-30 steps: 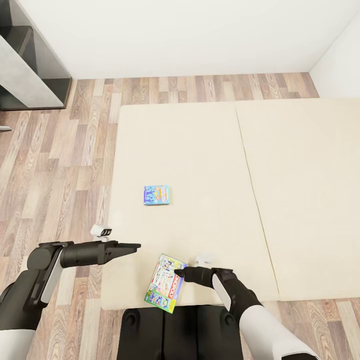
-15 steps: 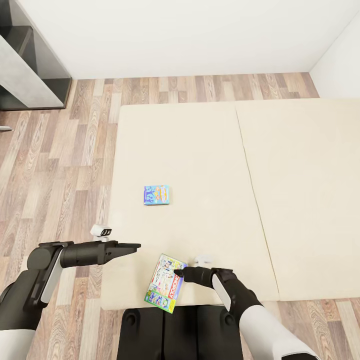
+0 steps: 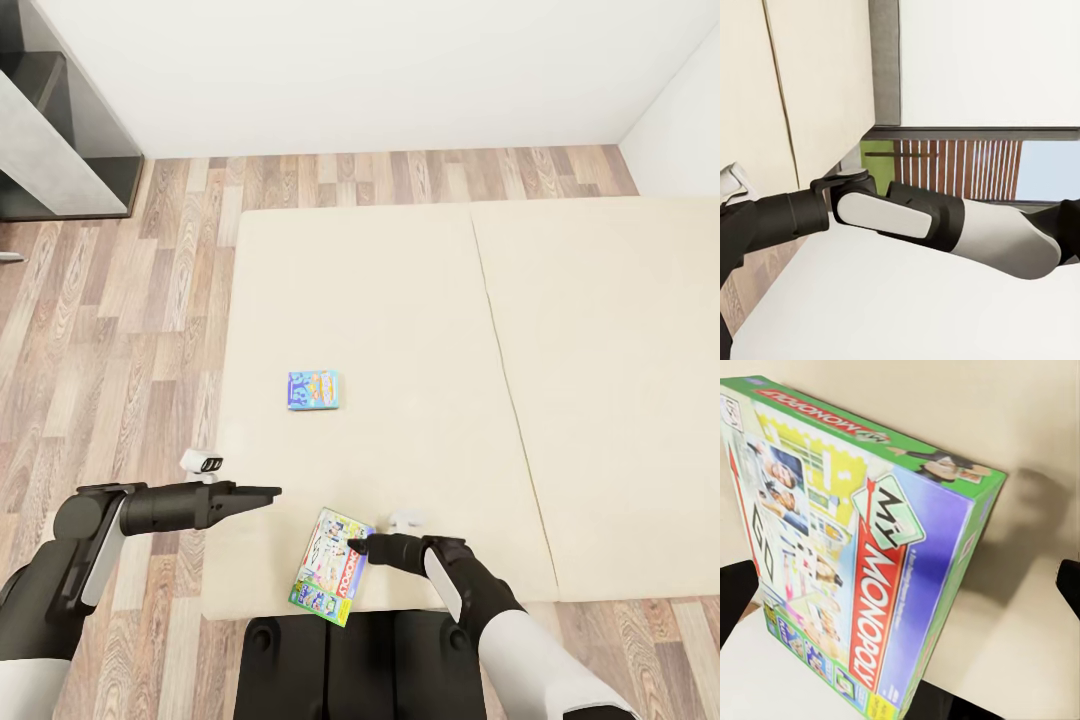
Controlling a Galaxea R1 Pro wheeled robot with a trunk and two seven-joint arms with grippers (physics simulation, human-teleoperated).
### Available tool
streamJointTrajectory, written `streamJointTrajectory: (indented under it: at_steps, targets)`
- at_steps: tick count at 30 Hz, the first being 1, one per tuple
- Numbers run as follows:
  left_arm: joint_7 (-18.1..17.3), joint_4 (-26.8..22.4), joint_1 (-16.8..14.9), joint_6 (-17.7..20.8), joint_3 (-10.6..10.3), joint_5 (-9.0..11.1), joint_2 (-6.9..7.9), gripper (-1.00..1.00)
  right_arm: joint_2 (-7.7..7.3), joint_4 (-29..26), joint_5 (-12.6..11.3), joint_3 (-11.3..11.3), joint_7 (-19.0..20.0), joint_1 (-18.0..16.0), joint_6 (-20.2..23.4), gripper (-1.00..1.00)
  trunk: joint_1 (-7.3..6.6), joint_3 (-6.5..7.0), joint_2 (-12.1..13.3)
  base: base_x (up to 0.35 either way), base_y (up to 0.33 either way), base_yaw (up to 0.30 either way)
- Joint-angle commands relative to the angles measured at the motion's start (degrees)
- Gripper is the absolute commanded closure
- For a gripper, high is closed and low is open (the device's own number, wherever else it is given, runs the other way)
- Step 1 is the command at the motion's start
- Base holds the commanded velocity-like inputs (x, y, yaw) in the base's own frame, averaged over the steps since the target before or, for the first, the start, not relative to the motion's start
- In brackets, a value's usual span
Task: Put all the toys in the child's room - the three board games (two on the bed and one on the table), the two jigsaw puzzles on the table, and the tennis ball on the table - inside the toy box on the table in the child's room.
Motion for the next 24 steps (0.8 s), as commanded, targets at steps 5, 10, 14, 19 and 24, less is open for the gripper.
streamJointTrajectory:
  at_steps: [5,10,14,19,24]
  targets:
    - [-0.20,-0.03,-0.01,0.63,0.17,0.03,0.02,-1.00,0.00,0.20,-0.21,0.07,-0.19,-0.01,0.38,-1.00,0.03,-0.06,-0.09,0.000,0.000,0.000]
    - [-0.16,-0.02,-0.01,0.64,0.17,0.00,-0.01,-1.00,0.00,0.27,-0.16,0.11,0.03,0.06,0.13,-1.00,0.03,-0.06,-0.09,0.000,0.000,0.000]
    - [-0.13,-0.01,-0.01,0.63,0.15,0.00,0.01,-1.00,0.00,0.28,-0.30,0.09,0.08,0.07,0.03,-1.00,0.03,-0.06,-0.09,0.000,0.000,0.000]
    - [-0.12,-0.02,-0.01,0.64,0.14,-0.01,0.01,-1.00,0.00,0.28,-0.44,0.13,0.17,0.08,-0.01,-1.00,0.03,-0.06,-0.09,0.000,0.000,0.000]
    - [-0.11,0.01,-0.01,0.63,0.19,-0.01,-0.01,-1.00,0.00,0.29,-0.49,0.15,0.88,0.08,0.01,-1.00,0.03,-0.06,-0.09,0.000,0.000,0.000]
